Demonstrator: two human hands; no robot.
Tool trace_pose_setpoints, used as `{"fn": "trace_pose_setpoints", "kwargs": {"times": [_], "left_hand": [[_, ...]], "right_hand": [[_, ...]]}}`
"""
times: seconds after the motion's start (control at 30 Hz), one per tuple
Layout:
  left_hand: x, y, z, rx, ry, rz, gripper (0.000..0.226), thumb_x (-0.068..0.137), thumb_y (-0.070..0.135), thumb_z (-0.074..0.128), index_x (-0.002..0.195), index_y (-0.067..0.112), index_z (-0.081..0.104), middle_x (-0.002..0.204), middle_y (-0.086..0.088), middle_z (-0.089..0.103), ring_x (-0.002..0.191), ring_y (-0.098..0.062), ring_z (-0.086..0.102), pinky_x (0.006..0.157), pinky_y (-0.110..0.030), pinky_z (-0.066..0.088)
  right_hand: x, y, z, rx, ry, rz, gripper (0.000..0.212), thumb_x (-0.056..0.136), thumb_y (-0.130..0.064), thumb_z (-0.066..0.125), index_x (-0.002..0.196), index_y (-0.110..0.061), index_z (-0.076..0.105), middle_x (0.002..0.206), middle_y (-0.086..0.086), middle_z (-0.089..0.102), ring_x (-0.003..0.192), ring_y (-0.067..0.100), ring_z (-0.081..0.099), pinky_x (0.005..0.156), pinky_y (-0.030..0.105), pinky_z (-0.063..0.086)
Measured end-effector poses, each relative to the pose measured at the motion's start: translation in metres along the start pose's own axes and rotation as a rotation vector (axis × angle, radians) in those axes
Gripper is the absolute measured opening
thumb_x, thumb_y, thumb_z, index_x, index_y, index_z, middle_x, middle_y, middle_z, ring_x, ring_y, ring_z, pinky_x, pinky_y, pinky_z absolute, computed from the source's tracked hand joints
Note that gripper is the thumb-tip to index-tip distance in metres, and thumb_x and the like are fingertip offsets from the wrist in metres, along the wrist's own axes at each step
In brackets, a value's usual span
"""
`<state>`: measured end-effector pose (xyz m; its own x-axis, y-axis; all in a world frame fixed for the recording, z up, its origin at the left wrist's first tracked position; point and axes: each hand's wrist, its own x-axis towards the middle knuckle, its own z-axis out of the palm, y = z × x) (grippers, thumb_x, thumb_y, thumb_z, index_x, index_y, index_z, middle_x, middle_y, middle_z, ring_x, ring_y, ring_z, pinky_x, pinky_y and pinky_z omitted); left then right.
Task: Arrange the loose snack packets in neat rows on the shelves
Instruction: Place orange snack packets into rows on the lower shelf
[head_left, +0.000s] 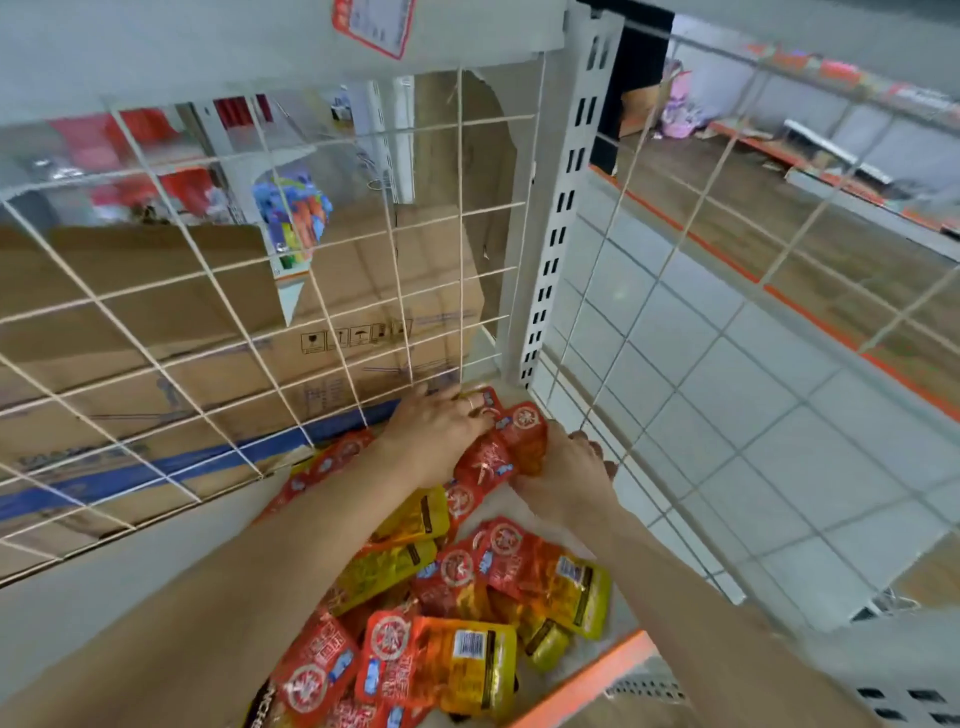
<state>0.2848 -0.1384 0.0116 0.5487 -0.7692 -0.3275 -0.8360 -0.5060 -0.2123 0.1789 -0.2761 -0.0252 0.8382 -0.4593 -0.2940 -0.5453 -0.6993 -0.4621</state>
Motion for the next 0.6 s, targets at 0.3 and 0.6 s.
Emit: {"fn": "trace_pose_setpoints", "kwargs": {"times": [0.3, 0.6], "left_hand": [[-0.001, -0.013, 0.003, -0.321, 0.368, 0.074, 0.021, 0.093, 0.038, 0.067, 0.108, 0.026, 0.060, 0.090, 0.009, 0.057, 0.094, -0.013, 0.052, 0.105, -0.045, 0.035], [-0.106, -0.003, -0.036, -1.668, 0.546, -0.260, 0.018, 0.085, 0.048, 0.066, 0.099, 0.038, 0.064, 0.092, 0.019, 0.073, 0.086, 0.008, 0.067, 0.087, -0.021, 0.050]], "right_hand": [[-0.010, 0.010, -0.012, 0.311, 0.051, 0.003, 0.014, 0.095, -0.016, 0.053, 0.107, -0.009, 0.051, 0.105, 0.009, 0.063, 0.096, 0.028, 0.060, 0.076, 0.038, 0.048], [-0.066, -0.041, -0.055, 0.779, 0.165, -0.119, 0.015, 0.091, -0.019, 0.067, 0.105, -0.023, 0.069, 0.095, -0.004, 0.075, 0.089, 0.013, 0.071, 0.084, 0.037, 0.056]]}}
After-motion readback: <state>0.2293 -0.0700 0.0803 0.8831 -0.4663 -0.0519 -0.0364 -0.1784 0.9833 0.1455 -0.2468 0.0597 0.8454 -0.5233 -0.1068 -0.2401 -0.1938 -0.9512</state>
